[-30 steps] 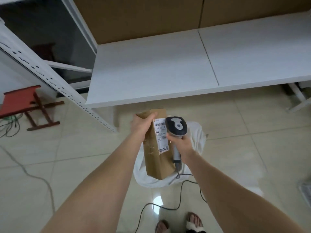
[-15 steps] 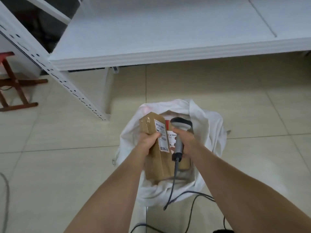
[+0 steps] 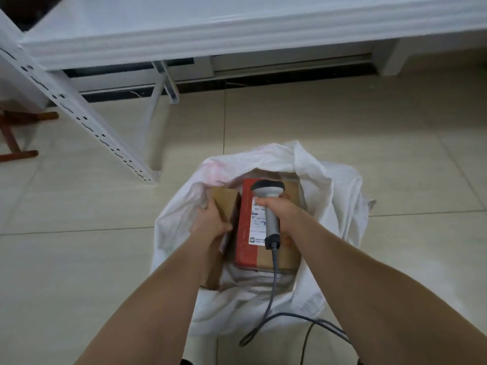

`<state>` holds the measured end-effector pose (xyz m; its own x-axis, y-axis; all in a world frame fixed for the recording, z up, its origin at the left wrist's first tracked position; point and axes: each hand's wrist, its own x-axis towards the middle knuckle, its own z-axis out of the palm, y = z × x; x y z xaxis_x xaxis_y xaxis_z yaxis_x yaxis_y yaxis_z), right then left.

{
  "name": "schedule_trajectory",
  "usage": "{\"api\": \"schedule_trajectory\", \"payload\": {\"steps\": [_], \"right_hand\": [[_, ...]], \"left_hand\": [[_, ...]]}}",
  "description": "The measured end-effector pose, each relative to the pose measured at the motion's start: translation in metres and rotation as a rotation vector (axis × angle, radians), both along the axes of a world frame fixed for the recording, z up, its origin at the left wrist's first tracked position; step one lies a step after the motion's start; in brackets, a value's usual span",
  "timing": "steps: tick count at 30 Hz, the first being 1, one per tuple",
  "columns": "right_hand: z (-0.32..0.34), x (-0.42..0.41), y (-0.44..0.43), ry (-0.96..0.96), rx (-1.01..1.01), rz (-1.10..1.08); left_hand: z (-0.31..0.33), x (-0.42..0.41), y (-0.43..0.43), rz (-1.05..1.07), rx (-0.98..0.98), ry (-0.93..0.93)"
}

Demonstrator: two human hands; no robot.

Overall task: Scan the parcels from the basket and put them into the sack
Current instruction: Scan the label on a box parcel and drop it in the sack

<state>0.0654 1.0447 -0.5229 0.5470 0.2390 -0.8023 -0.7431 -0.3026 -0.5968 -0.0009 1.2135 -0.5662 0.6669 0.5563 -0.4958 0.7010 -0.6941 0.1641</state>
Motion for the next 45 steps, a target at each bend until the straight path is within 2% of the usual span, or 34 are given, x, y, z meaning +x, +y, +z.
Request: {"api": "schedule_trajectory", "payload": {"steps": [4,8,13,18,23,30,35,45], "right_hand": [[-0.002,0.001,0.003,-0.032,-0.062,0.025],[-0.007,0.002,0.007,-0.051,-0.111,0.073],[-0.011,0.002,0.003,-0.042,-0.104,0.047],[-0.015,-0.001,-0.008,-0.017,-0.095,0.004],[0.007,-0.01,-0.024,-0.009,-0.039,-0.043],[0.12,-0.033,-0.067,0.011,0.082,-0.33],[0.227,-0.049,-0.108,0.0,0.103,-0.444],[0.472,-0.103,-0.237,-0.052,0.109,-0.779]], "left_hand": [[-0.002,0.014,0.009,0.044,-0.116,-0.135],[-0.012,0.014,0.006,0.119,-0.097,-0.081],[-0.011,0.03,-0.008,0.183,-0.002,-0.186],[-0.029,0.026,-0.008,-0.096,-0.081,0.095],[0.001,0.032,-0.019,-0.181,-0.12,-0.035],[0.126,0.037,-0.059,-0.287,-0.15,-0.07],[0.251,0.041,-0.11,-0.353,-0.131,-0.059],[0.508,0.034,-0.261,-0.67,-0.157,-0.072]]}}
